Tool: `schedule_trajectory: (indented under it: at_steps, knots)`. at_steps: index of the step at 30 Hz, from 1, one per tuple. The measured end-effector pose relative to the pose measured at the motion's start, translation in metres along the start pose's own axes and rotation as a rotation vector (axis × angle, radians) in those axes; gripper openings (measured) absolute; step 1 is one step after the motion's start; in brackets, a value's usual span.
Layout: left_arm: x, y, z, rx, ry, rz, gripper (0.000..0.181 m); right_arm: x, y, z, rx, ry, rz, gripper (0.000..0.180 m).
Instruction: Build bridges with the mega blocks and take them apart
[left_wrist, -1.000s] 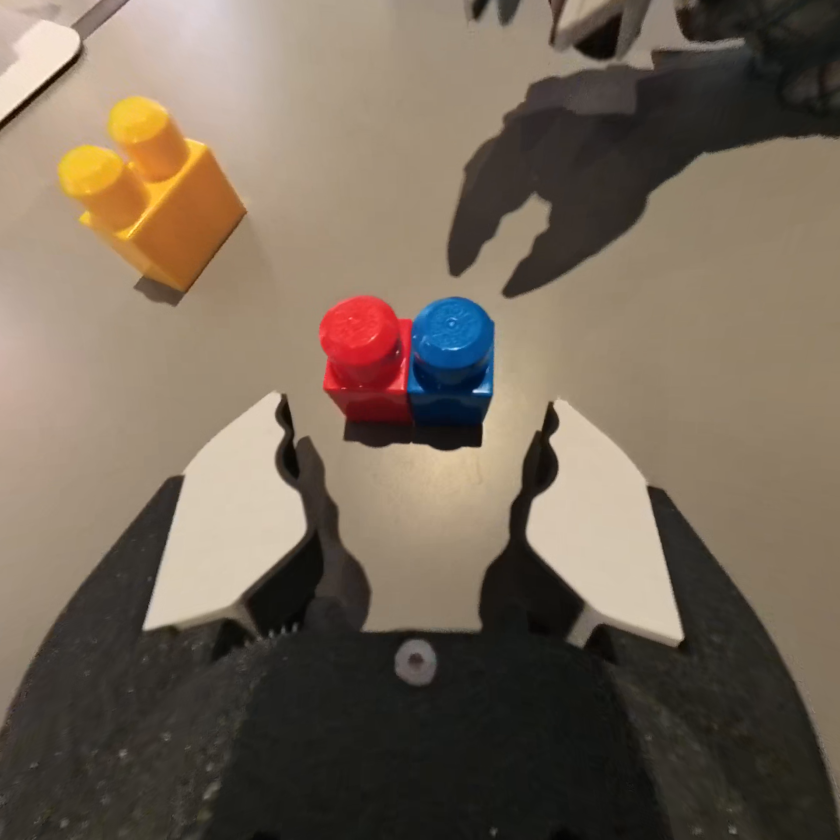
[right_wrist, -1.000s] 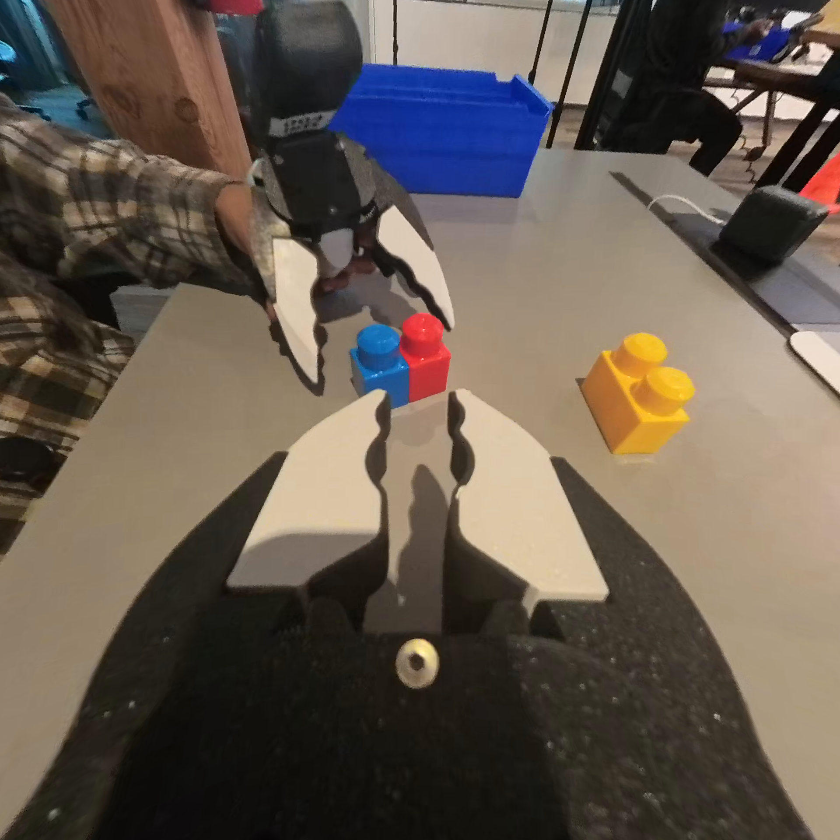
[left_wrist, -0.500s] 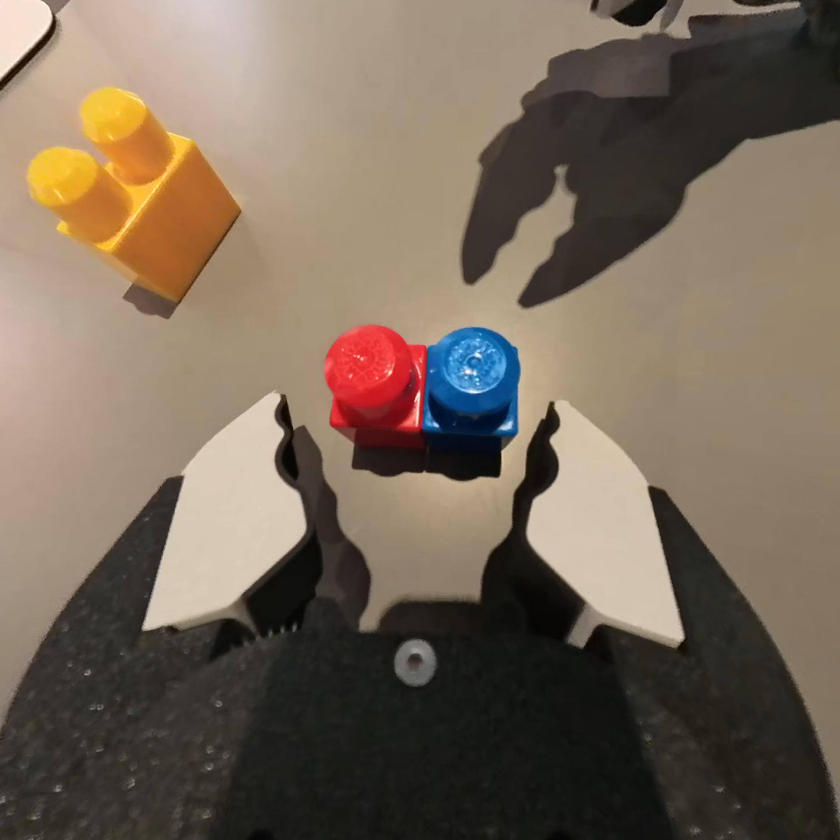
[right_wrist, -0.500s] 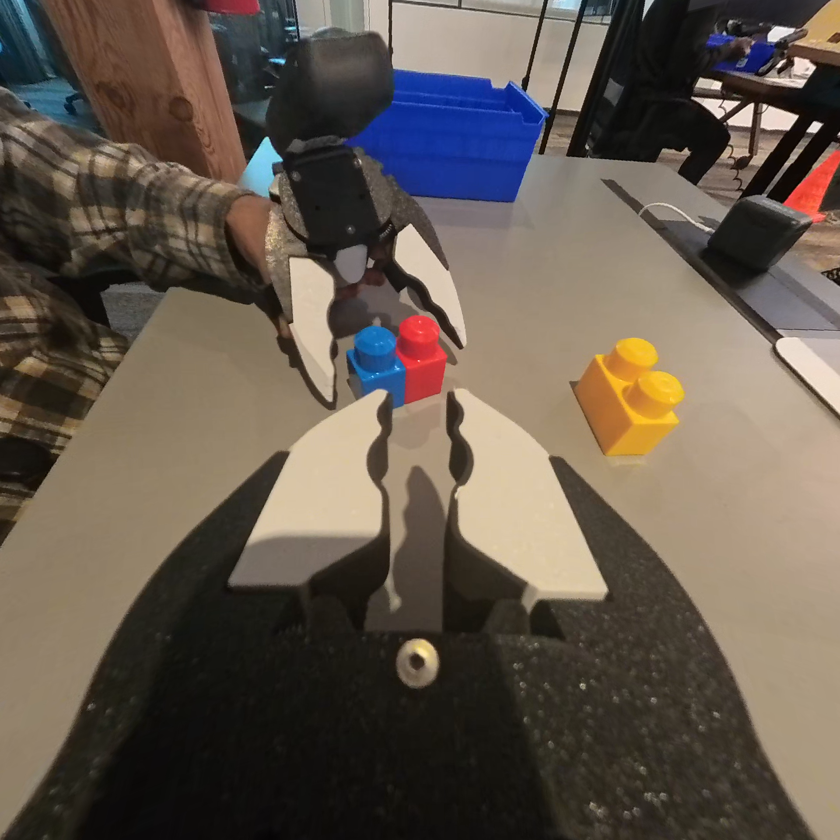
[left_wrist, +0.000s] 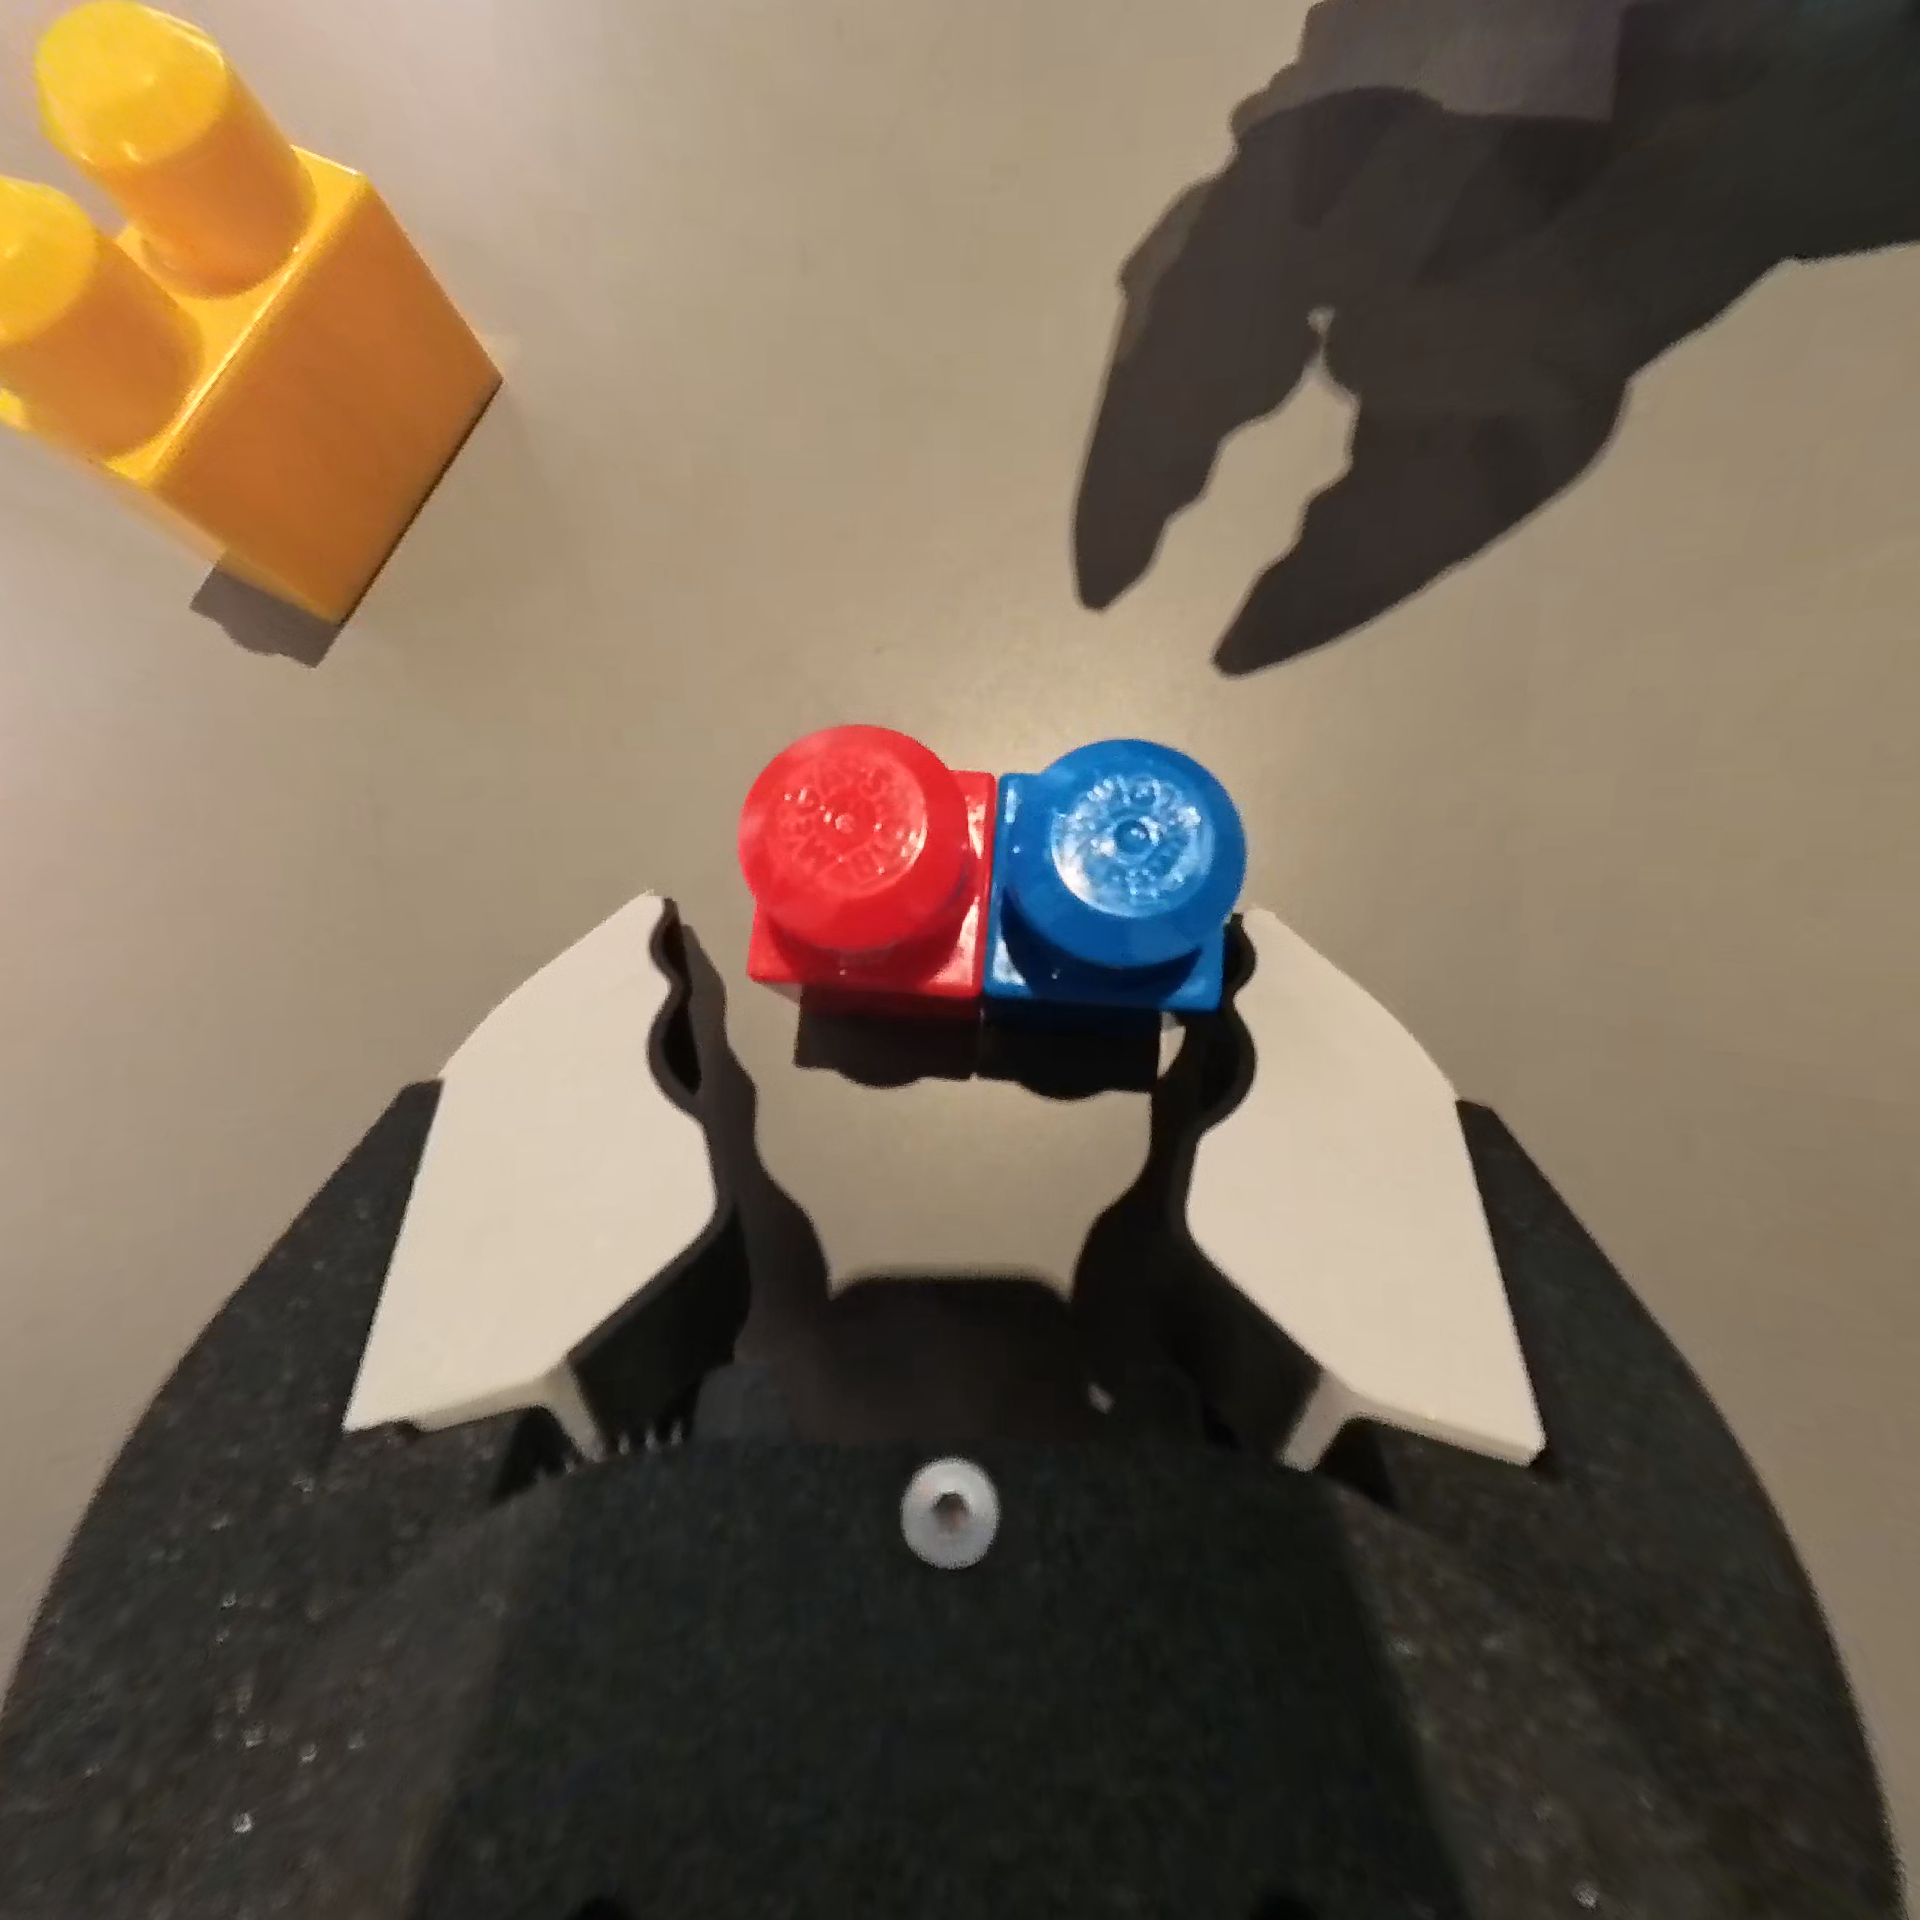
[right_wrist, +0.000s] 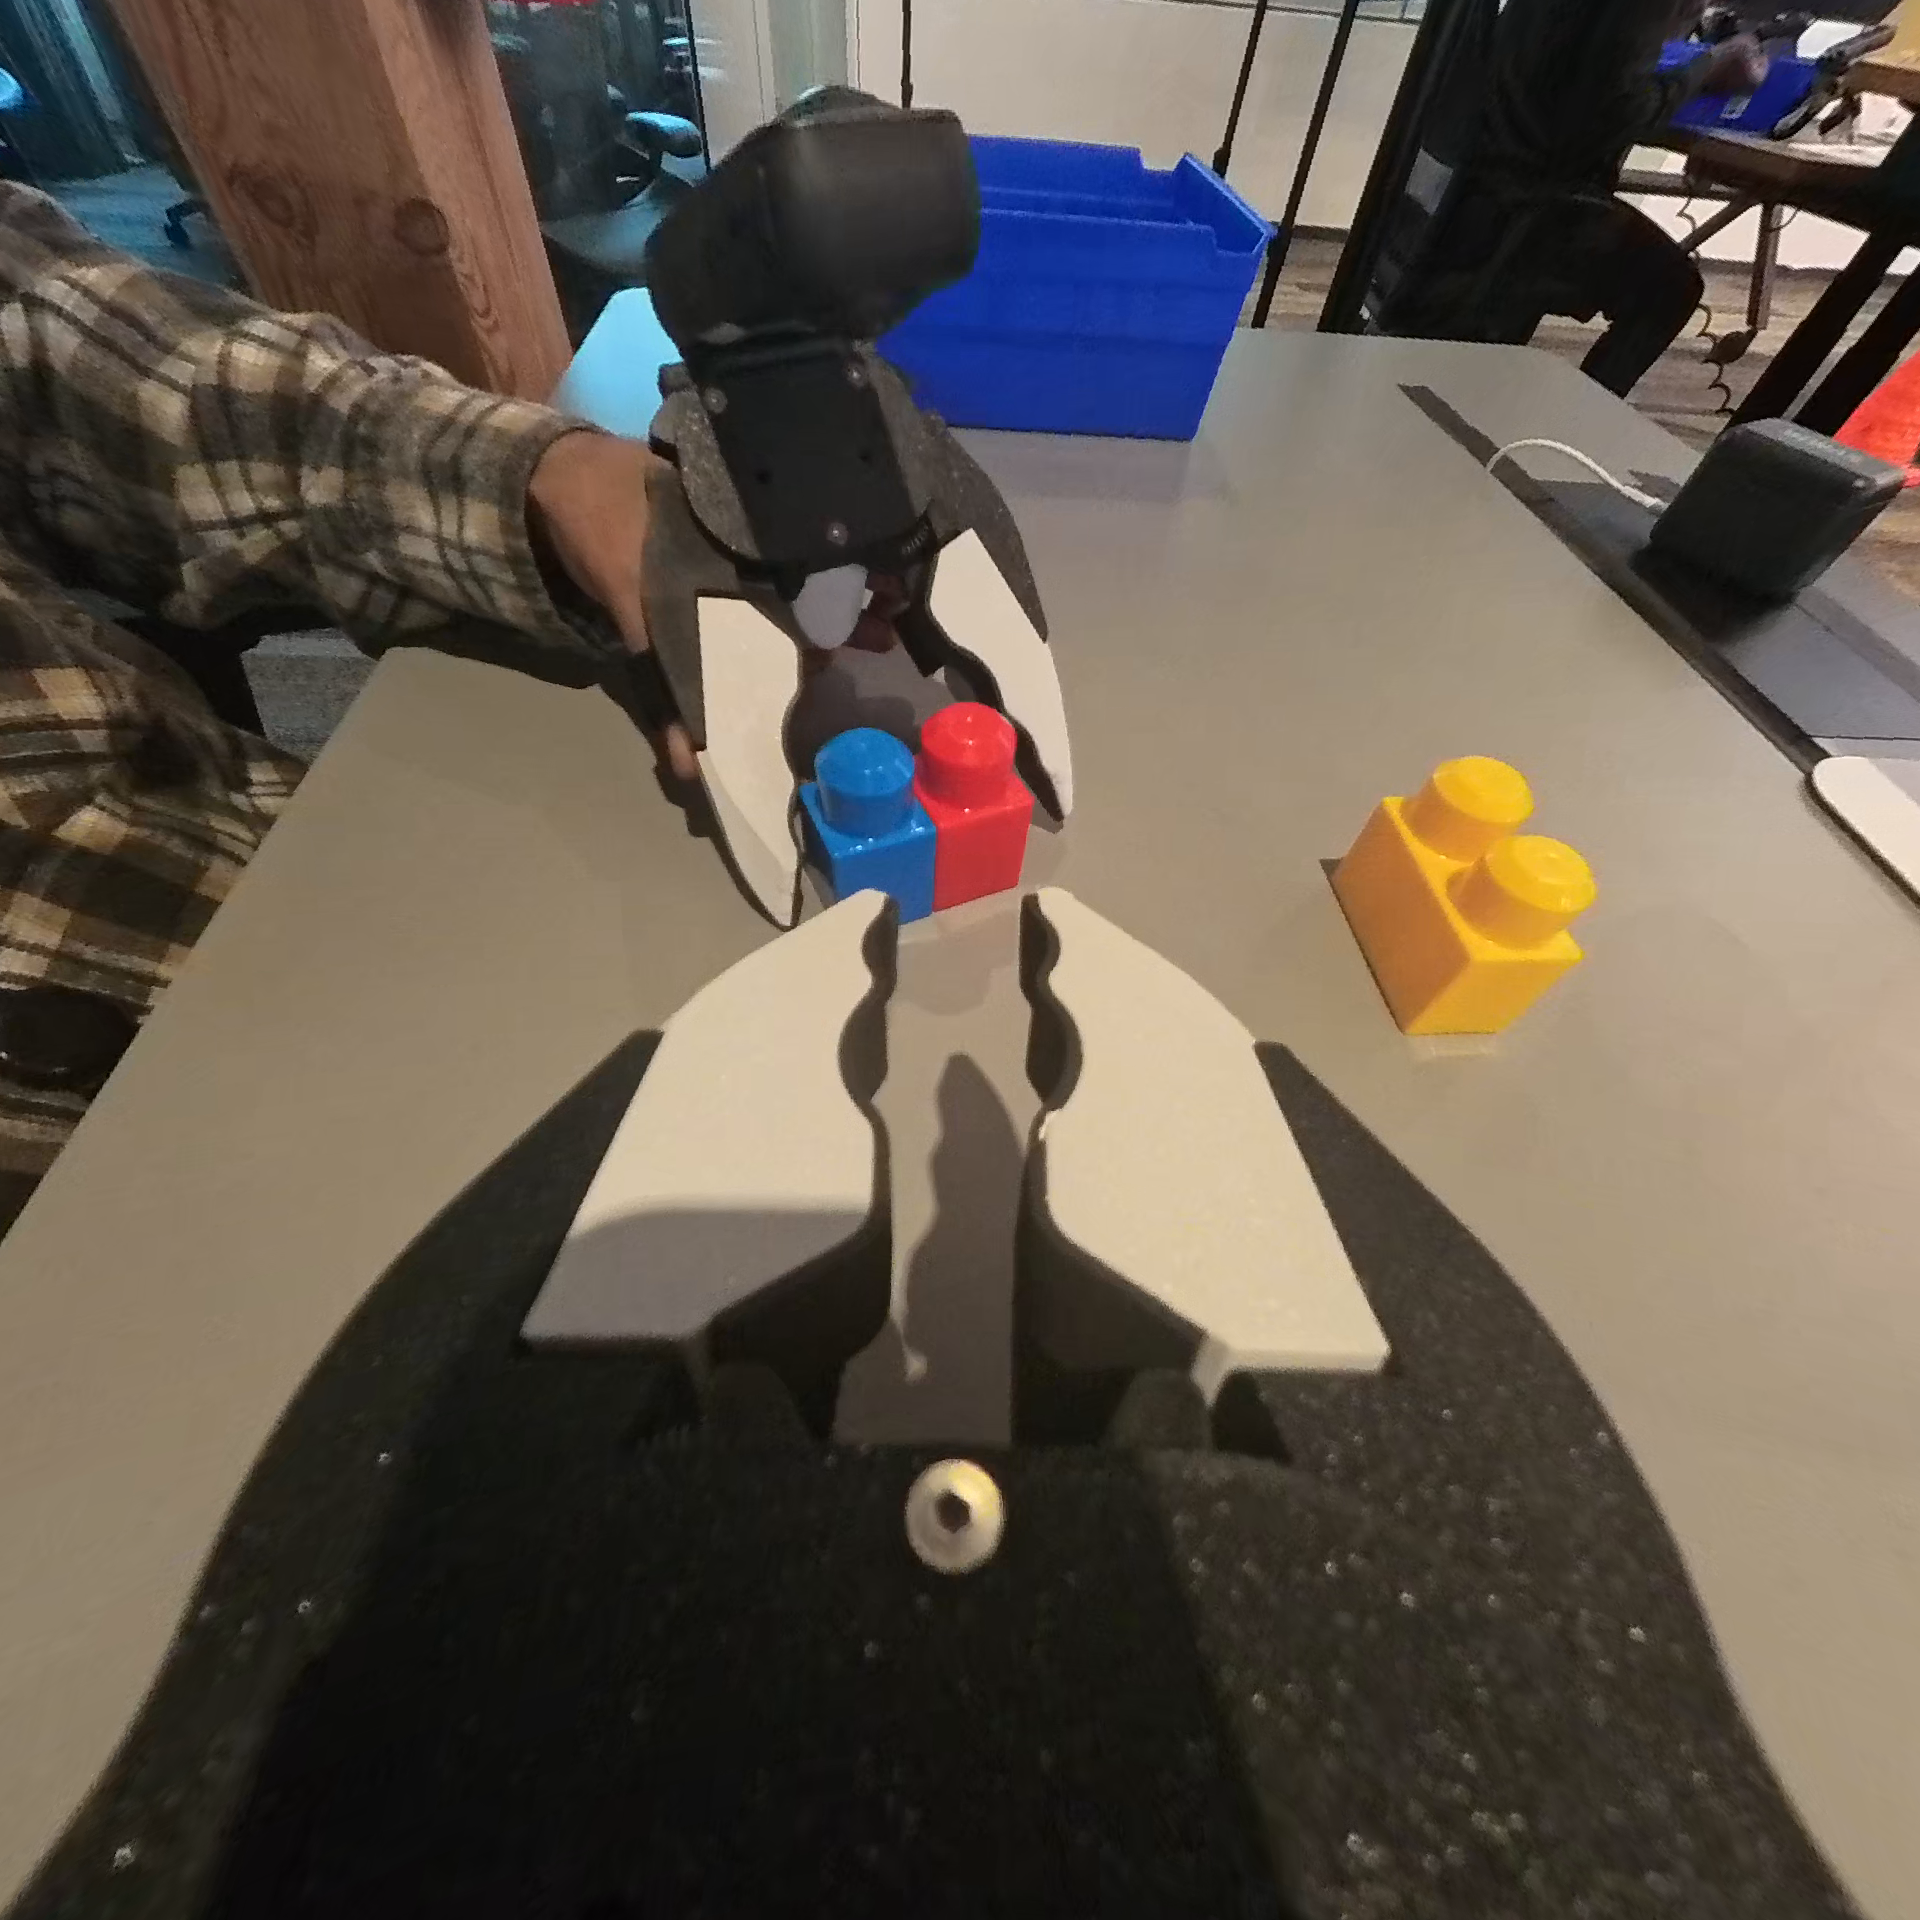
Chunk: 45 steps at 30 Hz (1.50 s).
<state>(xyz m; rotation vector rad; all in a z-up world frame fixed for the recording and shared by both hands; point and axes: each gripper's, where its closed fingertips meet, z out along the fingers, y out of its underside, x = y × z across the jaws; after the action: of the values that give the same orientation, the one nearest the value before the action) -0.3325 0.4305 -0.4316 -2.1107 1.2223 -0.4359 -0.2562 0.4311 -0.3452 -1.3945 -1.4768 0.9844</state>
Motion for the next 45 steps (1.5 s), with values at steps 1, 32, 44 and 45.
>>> schedule_trajectory:
  at_steps: [1,32,44,45]
  knots:
    - [0.0,0.0,0.0,0.0,0.001,-0.001,0.096,0.0,0.0,0.0,-0.001,-0.002,0.001,0.022]
    - [0.005,0.001,0.0,-0.005,0.05,-0.03,0.079,-0.006,0.007,0.008,-0.03,-0.038,0.007,0.022]
    - [0.006,0.001,0.0,-0.006,0.056,-0.024,0.079,0.0,0.031,0.035,-0.175,-0.08,-0.009,0.022]
    - [0.006,0.001,0.0,-0.006,0.057,-0.024,0.079,0.002,0.033,0.039,-0.197,-0.09,-0.016,0.021]
